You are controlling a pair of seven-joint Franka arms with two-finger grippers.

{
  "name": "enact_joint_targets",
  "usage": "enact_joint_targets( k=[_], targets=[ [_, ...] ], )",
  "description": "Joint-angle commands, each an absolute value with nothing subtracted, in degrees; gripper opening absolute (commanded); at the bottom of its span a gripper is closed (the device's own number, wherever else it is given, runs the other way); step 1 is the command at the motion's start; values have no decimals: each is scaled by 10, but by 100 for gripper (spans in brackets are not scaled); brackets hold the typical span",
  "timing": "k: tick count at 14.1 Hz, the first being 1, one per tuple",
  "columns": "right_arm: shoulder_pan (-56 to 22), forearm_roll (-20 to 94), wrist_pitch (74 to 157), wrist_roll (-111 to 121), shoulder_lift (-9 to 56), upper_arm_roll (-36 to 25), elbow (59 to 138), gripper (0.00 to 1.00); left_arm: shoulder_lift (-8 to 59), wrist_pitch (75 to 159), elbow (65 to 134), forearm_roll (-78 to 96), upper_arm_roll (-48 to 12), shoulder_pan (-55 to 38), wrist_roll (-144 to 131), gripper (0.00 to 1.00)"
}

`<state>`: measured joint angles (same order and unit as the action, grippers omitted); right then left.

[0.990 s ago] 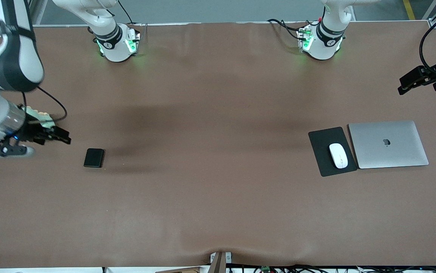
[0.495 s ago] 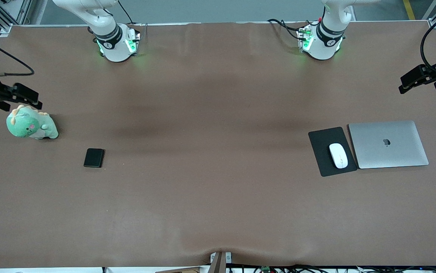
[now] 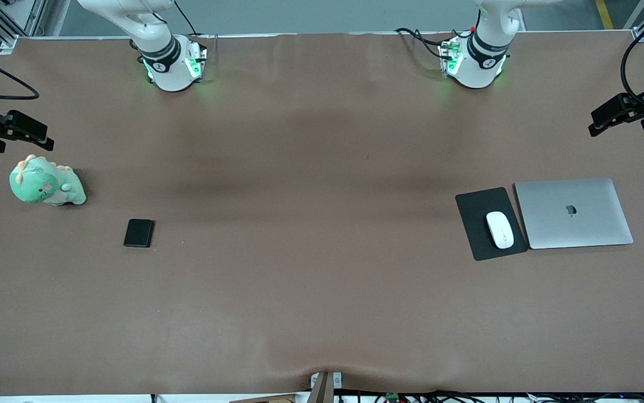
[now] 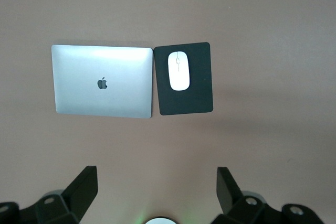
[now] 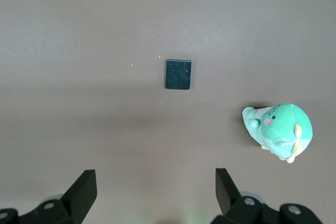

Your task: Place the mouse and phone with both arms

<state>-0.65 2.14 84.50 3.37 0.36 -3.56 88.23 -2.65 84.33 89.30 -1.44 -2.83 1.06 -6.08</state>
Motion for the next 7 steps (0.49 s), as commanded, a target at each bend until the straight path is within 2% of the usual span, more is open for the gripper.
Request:
enact_joint_targets(
  k=[1, 7],
  targets=[
    [1, 20, 817, 25, 9, -33, 865, 100, -18, 827, 874, -4, -26, 8, -54, 100],
    [1, 18, 794, -12, 4, -34, 863, 100, -17, 826, 874, -8, -26, 4, -54, 100]
  ],
)
